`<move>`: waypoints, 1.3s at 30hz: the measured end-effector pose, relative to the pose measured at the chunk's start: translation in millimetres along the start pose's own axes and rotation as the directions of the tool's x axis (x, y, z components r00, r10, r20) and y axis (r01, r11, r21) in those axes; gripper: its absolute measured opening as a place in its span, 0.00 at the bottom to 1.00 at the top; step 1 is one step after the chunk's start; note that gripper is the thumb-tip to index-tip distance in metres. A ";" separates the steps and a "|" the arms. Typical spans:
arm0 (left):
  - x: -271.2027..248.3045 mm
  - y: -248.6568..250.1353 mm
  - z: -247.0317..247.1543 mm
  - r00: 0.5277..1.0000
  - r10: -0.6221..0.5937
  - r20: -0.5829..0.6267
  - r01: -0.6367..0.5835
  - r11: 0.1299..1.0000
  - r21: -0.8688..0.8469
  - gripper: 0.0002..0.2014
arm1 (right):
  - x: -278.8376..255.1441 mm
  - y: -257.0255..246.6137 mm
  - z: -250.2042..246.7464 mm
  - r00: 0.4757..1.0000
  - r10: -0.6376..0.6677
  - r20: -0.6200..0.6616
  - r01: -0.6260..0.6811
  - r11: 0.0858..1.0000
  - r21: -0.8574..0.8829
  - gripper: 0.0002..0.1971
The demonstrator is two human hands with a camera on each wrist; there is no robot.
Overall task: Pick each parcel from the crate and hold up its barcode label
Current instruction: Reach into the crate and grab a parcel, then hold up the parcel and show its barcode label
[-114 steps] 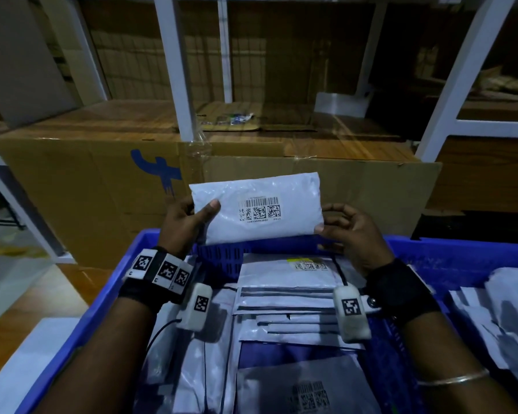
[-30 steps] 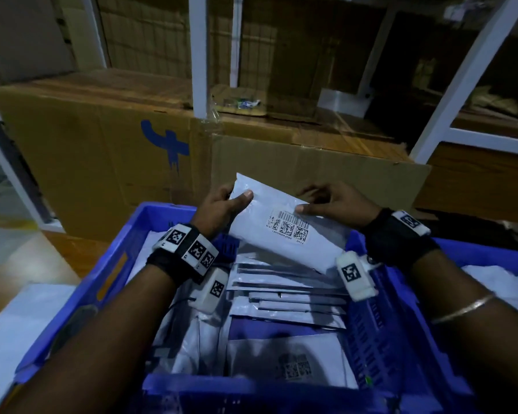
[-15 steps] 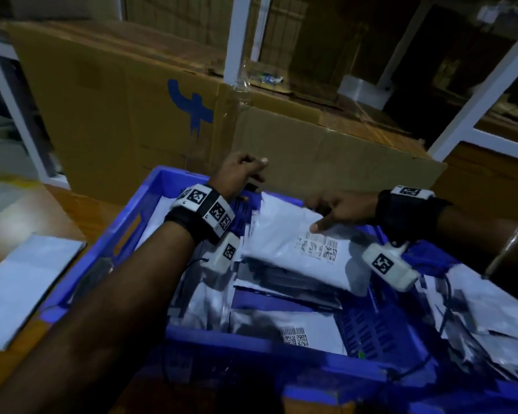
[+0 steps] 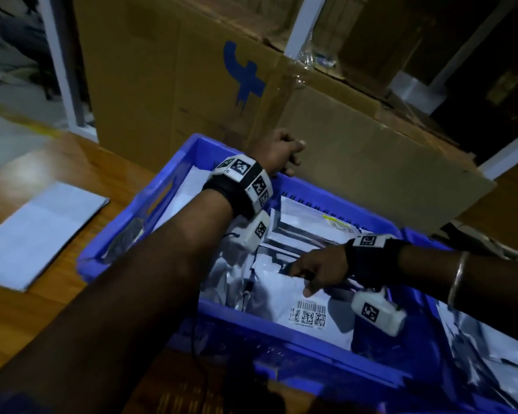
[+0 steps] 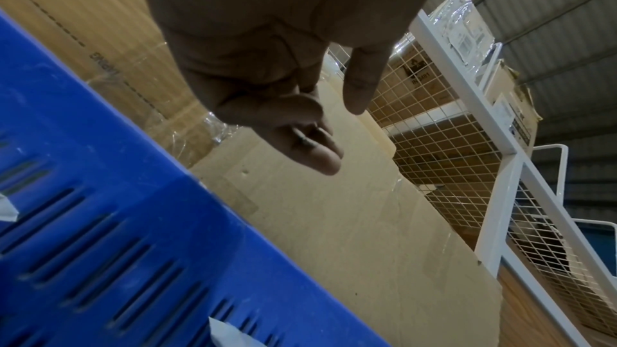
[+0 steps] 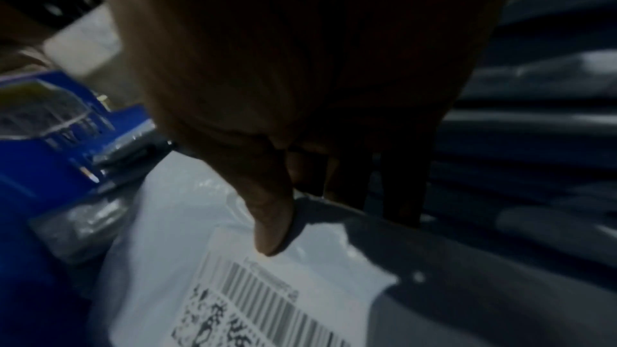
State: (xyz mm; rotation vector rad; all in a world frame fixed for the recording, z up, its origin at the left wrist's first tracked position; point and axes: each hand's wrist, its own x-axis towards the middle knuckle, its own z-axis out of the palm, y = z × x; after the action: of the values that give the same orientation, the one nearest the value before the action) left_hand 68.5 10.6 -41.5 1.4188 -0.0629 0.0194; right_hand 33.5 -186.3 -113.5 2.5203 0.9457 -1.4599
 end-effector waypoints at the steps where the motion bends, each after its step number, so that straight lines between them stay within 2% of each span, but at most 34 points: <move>1: -0.3 -0.2 0.6 1.000 0.010 -0.005 -0.010 1.000 -0.009 0.06 | 5.3 0.7 4.1 1.000 0.013 0.024 -0.013 1.000 -0.007 0.21; 5: 5.9 -6.6 2.6 0.999 0.041 -0.002 -0.041 0.999 -0.024 0.09 | 15.5 0.9 17.3 0.991 0.098 0.096 -0.088 0.991 -0.105 0.23; 8: 8.3 -10.5 4.2 0.999 0.038 0.000 -0.038 0.999 -0.039 0.09 | 20.9 7.4 24.5 0.995 0.078 0.061 -0.069 0.988 -0.139 0.30; 11: 8.7 -12.4 4.8 0.999 0.043 -0.015 -0.044 0.998 -0.036 0.10 | 27.3 7.5 26.3 0.997 0.053 0.061 -0.044 0.991 -0.129 0.41; 12: 8.9 -12.9 4.7 0.999 0.046 -0.017 -0.047 0.998 -0.035 0.10 | 26.5 0.7 23.7 0.994 0.077 0.072 -0.069 0.992 -0.108 0.40; 14: 9.3 -13.8 4.3 0.999 0.051 -0.014 -0.051 0.998 -0.030 0.10 | 30.1 -5.9 18.4 0.992 0.098 0.085 -0.088 0.989 -0.116 0.32; 19: 9.3 -15.1 2.6 0.999 0.049 -0.007 -0.049 0.998 -0.030 0.10 | 42.4 -21.7 25.0 0.998 0.049 0.042 -0.043 0.991 -0.126 0.43; 21: 9.0 -15.2 2.4 0.999 0.045 -0.010 -0.045 0.998 -0.031 0.10 | 51.5 -23.7 36.7 0.999 0.011 -0.040 -0.015 0.996 -0.089 0.45; 23: 9.1 -15.1 1.5 0.999 0.041 -0.012 -0.041 0.999 -0.031 0.10 | 56.9 -23.9 42.5 0.994 -0.014 -0.107 0.007 0.998 -0.062 0.43; 24: 8.7 -14.7 1.3 0.999 0.039 -0.010 -0.039 0.999 -0.033 0.09 | 60.2 -22.7 42.0 0.995 -0.008 -0.097 0.001 0.998 -0.069 0.43; 27: 8.0 -12.7 0.0 0.999 0.033 0.000 -0.033 0.999 -0.038 0.06 | 60.1 -18.9 34.9 0.997 0.062 0.041 -0.058 0.995 -0.087 0.41; 28: 7.7 -11.9 -0.4 1.000 0.030 -0.003 -0.031 0.999 -0.036 0.06 | 57.9 -18.7 35.1 0.996 0.078 0.050 -0.075 0.994 -0.075 0.39; 32: 8.6 -10.0 -3.2 1.000 0.009 -0.009 -0.009 0.999 -0.031 0.06 | 51.0 -16.3 42.1 0.998 0.049 -0.049 -0.049 0.999 0.004 0.36; 34: 7.9 -8.5 -3.3 1.000 -0.003 -0.009 0.003 0.999 -0.036 0.06 | 51.3 -21.4 39.2 0.999 0.001 -0.040 0.001 1.000 0.030 0.35; 37: 4.4 -5.1 -3.0 1.000 -0.003 -0.018 0.002 1.000 -0.021 0.06 | 48.5 -29.8 34.0 0.995 -0.034 0.093 0.044 0.994 -0.101 0.36; 39: 0.9 -2.4 -4.0 1.000 -0.003 -0.025 0.003 1.000 0.002 0.06 | 43.3 -35.5 30.5 0.997 -0.057 0.061 0.063 0.992 -0.112 0.33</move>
State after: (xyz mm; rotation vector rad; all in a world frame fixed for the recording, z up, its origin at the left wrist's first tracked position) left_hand 69.6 14.2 -44.5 1.4208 -0.0403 0.0345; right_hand 6.4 -148.3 -156.9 2.3771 1.0717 -1.4421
